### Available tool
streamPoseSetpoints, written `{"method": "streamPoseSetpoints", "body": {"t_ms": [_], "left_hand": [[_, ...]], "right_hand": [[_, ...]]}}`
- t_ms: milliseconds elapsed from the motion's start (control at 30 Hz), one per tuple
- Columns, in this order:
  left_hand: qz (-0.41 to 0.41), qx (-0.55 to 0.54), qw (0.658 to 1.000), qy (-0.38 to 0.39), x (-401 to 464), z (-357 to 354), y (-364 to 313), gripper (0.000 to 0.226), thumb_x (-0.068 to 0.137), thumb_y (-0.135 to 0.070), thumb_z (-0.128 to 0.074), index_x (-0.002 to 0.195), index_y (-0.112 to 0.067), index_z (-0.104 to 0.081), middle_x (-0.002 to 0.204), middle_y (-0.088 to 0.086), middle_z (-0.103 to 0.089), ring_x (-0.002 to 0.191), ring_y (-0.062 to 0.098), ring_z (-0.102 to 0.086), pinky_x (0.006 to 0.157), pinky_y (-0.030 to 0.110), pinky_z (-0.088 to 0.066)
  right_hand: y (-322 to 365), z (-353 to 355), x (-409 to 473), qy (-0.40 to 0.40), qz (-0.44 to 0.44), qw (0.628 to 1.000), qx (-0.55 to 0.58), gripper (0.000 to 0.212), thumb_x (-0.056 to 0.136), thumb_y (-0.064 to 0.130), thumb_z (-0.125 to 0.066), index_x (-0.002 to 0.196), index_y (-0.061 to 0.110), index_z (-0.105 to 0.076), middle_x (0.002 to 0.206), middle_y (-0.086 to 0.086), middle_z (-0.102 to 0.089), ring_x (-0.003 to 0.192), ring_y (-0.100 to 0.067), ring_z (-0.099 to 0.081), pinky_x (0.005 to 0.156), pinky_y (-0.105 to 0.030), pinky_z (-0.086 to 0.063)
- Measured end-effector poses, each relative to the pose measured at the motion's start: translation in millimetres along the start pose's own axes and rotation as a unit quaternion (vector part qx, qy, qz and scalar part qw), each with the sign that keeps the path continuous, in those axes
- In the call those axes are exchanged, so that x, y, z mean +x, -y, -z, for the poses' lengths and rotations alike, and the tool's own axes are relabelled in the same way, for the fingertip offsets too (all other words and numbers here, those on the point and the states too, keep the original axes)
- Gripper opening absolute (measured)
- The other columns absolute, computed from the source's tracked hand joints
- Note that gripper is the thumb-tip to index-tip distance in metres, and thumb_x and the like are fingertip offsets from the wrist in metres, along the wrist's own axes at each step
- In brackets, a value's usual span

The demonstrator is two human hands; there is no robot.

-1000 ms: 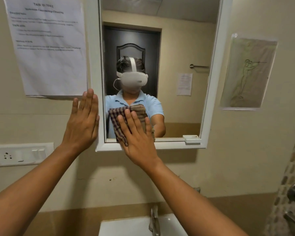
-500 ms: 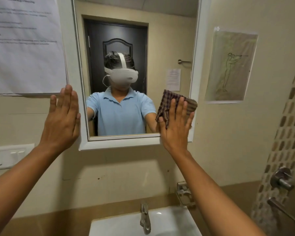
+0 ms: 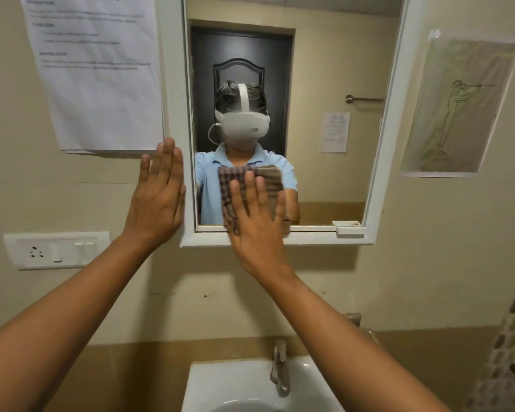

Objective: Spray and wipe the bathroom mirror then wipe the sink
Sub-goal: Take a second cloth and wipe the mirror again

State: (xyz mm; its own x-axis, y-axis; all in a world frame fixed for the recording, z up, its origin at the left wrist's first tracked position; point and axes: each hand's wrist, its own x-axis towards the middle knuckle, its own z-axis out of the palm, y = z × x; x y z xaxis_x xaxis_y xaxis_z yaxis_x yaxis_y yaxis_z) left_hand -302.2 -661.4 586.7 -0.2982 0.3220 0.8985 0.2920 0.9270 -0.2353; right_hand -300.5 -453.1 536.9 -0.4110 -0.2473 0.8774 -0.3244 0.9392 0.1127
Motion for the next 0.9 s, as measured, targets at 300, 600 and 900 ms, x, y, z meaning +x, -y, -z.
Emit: {"method": "streamPoseSetpoints", "body": {"t_ms": [300,600,900], "left_hand": [[-0.016,-0.016,1.000,0.012,-16,2,7,0.061,0.098,-0.015,-0.027,0.154,0.003,-0.010,0.162,0.024,-0.007,0.152,0.035,-0.006,0.122,0.053,-0.008],[0.023,-0.026,0.999,0.035,-36,-3,-6,0.063,0.098,-0.015,-0.029,0.155,0.001,-0.007,0.163,0.021,-0.003,0.152,0.033,-0.003,0.123,0.053,-0.005],[0.121,-0.080,0.983,0.113,-126,-21,-65,0.067,0.099,-0.025,-0.030,0.156,-0.003,-0.001,0.165,0.014,0.005,0.153,0.029,0.002,0.123,0.051,-0.003]], "right_hand": [[31,-21,-20,-0.013,0.162,0.986,0.031,0.053,0.099,0.024,-0.046,0.151,0.023,-0.034,0.160,-0.005,-0.026,0.149,-0.022,-0.019,0.109,-0.069,-0.016],[-45,-10,-46,-0.021,0.273,0.960,-0.051,0.050,0.102,0.006,-0.041,0.148,0.024,-0.040,0.155,-0.002,-0.037,0.145,-0.021,-0.031,0.108,-0.056,-0.034],[-108,35,-121,0.045,0.046,0.992,0.105,0.080,0.069,-0.010,-0.043,0.144,0.018,-0.047,0.153,-0.005,-0.041,0.144,-0.025,-0.033,0.111,-0.052,-0.035]]}}
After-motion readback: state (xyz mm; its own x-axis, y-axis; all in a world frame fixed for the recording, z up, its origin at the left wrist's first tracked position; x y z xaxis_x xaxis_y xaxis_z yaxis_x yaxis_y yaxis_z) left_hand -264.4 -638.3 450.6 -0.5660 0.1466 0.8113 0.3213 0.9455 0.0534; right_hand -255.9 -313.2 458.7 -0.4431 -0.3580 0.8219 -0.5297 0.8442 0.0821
